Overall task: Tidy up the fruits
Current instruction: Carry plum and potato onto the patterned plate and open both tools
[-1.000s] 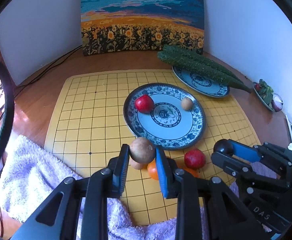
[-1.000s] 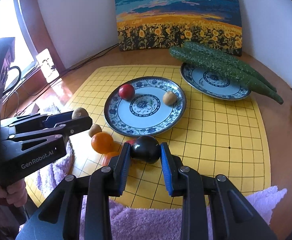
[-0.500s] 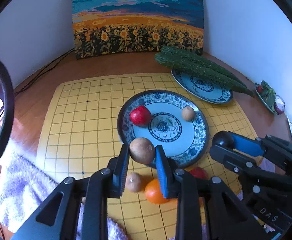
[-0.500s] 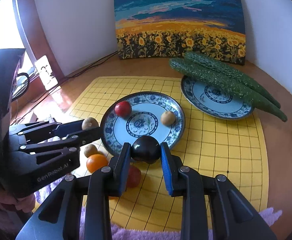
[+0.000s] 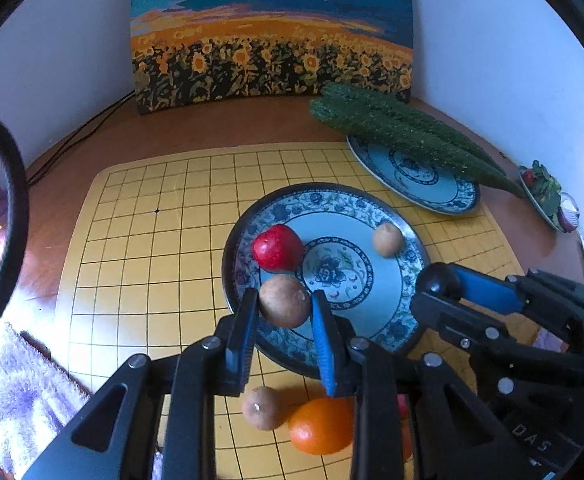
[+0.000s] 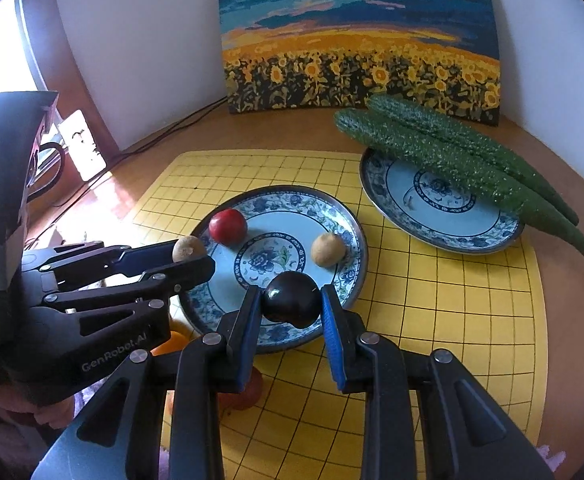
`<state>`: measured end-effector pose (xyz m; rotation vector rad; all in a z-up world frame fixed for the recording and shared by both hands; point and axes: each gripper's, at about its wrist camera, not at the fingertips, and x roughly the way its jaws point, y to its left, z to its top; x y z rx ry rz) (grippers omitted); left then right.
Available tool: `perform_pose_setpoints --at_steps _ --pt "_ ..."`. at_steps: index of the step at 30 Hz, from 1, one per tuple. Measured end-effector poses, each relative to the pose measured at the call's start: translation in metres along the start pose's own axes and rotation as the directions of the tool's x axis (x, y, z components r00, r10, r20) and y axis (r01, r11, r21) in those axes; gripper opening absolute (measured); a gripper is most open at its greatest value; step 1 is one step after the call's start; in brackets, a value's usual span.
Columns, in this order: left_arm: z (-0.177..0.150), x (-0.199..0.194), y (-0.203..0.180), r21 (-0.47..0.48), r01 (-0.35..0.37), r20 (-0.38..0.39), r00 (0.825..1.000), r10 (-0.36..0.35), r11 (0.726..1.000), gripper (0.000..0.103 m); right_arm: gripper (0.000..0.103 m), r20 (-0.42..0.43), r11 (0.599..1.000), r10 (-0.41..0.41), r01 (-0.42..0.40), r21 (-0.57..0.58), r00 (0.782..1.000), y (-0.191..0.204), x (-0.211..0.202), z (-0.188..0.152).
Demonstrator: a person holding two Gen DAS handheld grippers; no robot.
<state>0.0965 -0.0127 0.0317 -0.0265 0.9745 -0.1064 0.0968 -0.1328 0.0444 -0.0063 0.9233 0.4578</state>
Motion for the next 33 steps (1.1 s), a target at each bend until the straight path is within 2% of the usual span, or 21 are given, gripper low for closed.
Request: perform_pose_setpoints --at_steps 22,27,33 --pt "0.003 0.014 -0.003 0.014 -0.006 -0.026 1.000 0.006 1.000 0.028 0.031 -0.031 1.000 -0.005 0.005 0.011 1.000 -0.004 0.022 0.000" --pt "0.002 0.011 -0.003 0.020 -0.008 -0.019 1.000 0.008 1.000 0.032 0.044 -0.012 1.000 -0.009 0.010 0.014 1.000 -0.003 0.018 0.001" --pt "0.000 0.001 0.000 0.011 -0.010 -0.011 1.000 0.010 1.000 0.032 0.046 0.000 0.999 -0.024 0.024 0.029 1.000 -0.003 0.011 -0.001"
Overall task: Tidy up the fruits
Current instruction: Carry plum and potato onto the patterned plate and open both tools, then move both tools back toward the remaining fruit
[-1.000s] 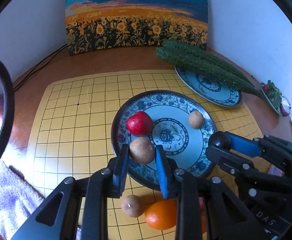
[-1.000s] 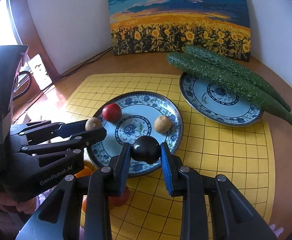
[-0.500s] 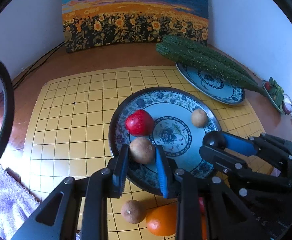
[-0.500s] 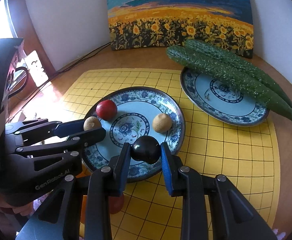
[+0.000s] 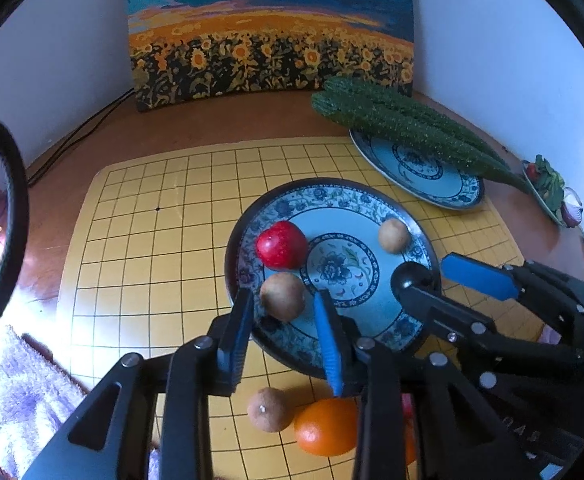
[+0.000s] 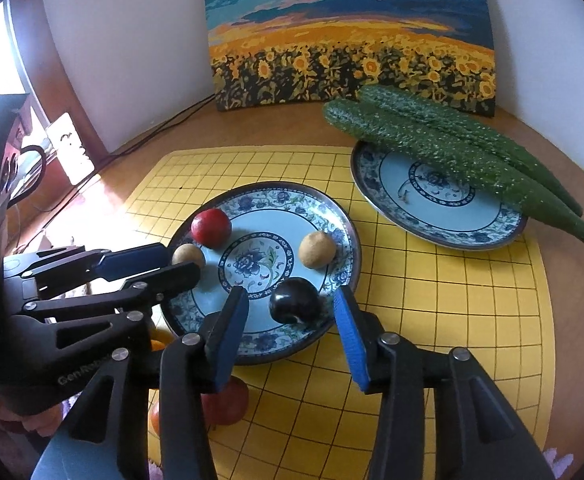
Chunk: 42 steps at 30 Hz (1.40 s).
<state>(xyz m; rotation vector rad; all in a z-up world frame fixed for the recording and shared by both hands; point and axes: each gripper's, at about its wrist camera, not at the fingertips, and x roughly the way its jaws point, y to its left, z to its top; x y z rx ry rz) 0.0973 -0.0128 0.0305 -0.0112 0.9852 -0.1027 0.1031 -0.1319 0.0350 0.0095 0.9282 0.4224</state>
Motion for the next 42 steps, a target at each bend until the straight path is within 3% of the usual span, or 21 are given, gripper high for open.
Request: perform_pose_setpoints --at_steps 25,42 --pt "-0.030 -0.042 0.002 -0.029 0.030 0.019 0.999 -0.030 0.999 0.034 0.046 0.026 1.000 0.000 0.000 0.008 1.000 0.014 -0.032 -0.024" --pt "-0.049 -0.046 0.000 -0.054 0.064 -0.019 0.998 -0.065 0.997 0.036 0.046 -0.008 0.999 0.006 -0.005 0.033 1.000 0.019 -0.034 -0.041"
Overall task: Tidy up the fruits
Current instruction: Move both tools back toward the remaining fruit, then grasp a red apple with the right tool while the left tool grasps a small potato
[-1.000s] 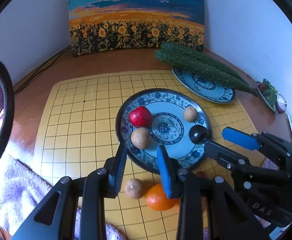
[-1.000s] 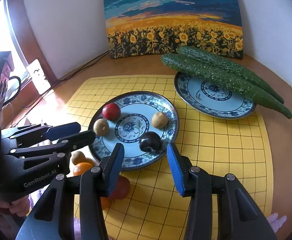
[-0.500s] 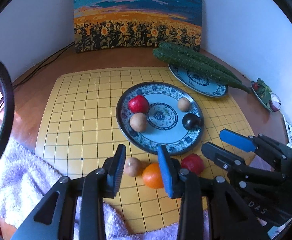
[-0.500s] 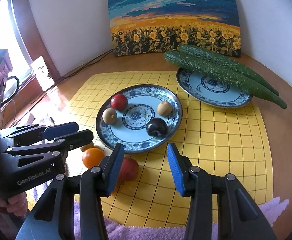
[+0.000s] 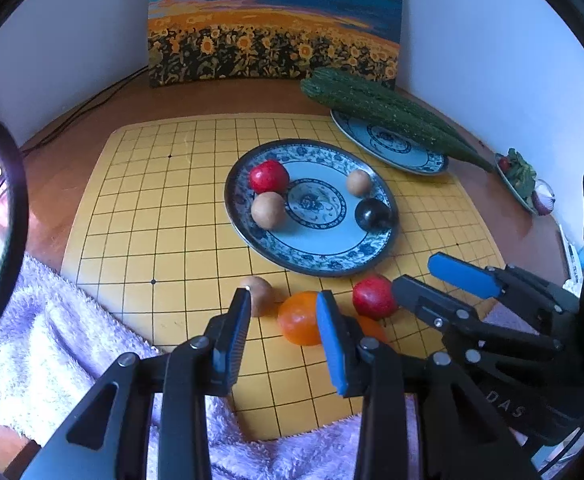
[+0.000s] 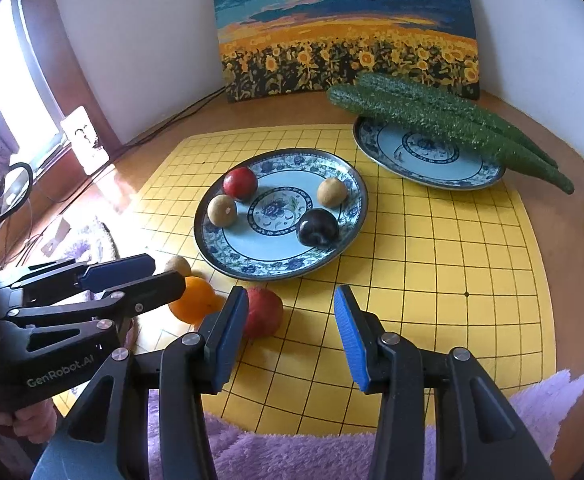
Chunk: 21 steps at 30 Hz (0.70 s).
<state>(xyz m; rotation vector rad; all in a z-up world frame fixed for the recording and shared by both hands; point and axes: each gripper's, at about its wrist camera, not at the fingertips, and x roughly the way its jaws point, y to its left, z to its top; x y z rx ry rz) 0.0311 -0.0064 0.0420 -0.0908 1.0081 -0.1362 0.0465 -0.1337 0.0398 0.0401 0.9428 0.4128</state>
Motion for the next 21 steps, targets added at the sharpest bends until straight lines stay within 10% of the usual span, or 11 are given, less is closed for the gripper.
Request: perform_pose_setpoints --at_steps 21 --pt "0.004 0.015 0.026 -0.082 -0.031 -0.005 1.000 0.030 0.996 0.035 0.046 -0.017 1.000 0.017 -0.017 -0.002 1.000 0.005 0.005 0.000"
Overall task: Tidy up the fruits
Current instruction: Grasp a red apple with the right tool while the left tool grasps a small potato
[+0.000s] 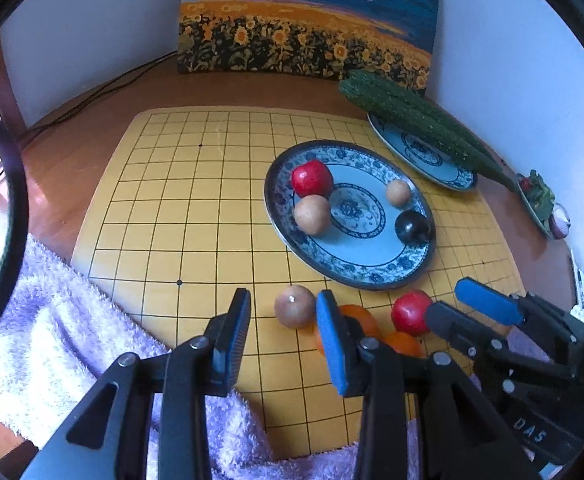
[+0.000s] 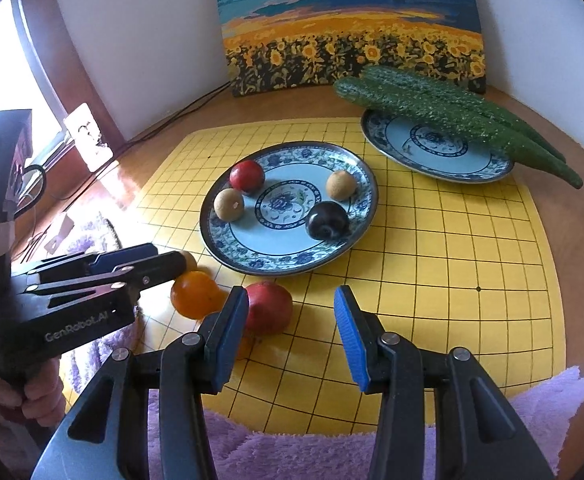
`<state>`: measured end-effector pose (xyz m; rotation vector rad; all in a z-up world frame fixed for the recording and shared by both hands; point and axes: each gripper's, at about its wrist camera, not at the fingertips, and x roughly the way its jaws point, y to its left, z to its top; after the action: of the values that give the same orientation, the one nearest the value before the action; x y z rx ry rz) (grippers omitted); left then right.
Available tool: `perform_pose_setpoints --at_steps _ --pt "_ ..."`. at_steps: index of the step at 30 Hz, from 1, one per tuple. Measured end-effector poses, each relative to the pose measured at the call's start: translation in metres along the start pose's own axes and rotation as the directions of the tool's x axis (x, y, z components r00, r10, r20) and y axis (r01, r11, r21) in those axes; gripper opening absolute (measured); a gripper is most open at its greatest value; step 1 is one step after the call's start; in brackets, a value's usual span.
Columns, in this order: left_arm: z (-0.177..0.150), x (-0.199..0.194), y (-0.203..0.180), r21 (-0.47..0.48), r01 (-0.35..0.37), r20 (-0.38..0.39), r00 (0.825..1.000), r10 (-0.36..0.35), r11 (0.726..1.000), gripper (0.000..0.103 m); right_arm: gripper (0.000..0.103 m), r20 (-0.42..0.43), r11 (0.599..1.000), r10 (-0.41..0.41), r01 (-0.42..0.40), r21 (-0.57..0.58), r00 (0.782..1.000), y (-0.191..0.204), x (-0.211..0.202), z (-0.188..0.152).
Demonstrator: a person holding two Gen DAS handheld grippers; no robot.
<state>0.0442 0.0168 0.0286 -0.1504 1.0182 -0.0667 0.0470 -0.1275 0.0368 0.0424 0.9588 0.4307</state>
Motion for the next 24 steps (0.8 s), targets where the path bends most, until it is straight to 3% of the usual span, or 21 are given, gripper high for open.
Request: perform_pose_setpoints --at_steps 16,20,24 --pt "0.006 0.008 0.008 -0.036 0.065 -0.028 0.997 -0.066 0.997 0.037 0.046 -0.035 0.999 0.034 -0.033 0.008 0.999 0.004 0.013 0.001" --pt "0.007 0.009 0.008 -0.045 0.087 -0.034 0.995 -0.089 0.995 0.029 0.033 -0.047 0.997 0.071 -0.070 0.019 0.996 0.003 0.016 0.003" --pt "0.009 0.009 0.008 -0.056 0.109 -0.037 0.993 -0.111 0.992 0.024 0.033 -0.046 0.997 0.071 -0.070 0.014 0.996 0.002 0.016 0.003"
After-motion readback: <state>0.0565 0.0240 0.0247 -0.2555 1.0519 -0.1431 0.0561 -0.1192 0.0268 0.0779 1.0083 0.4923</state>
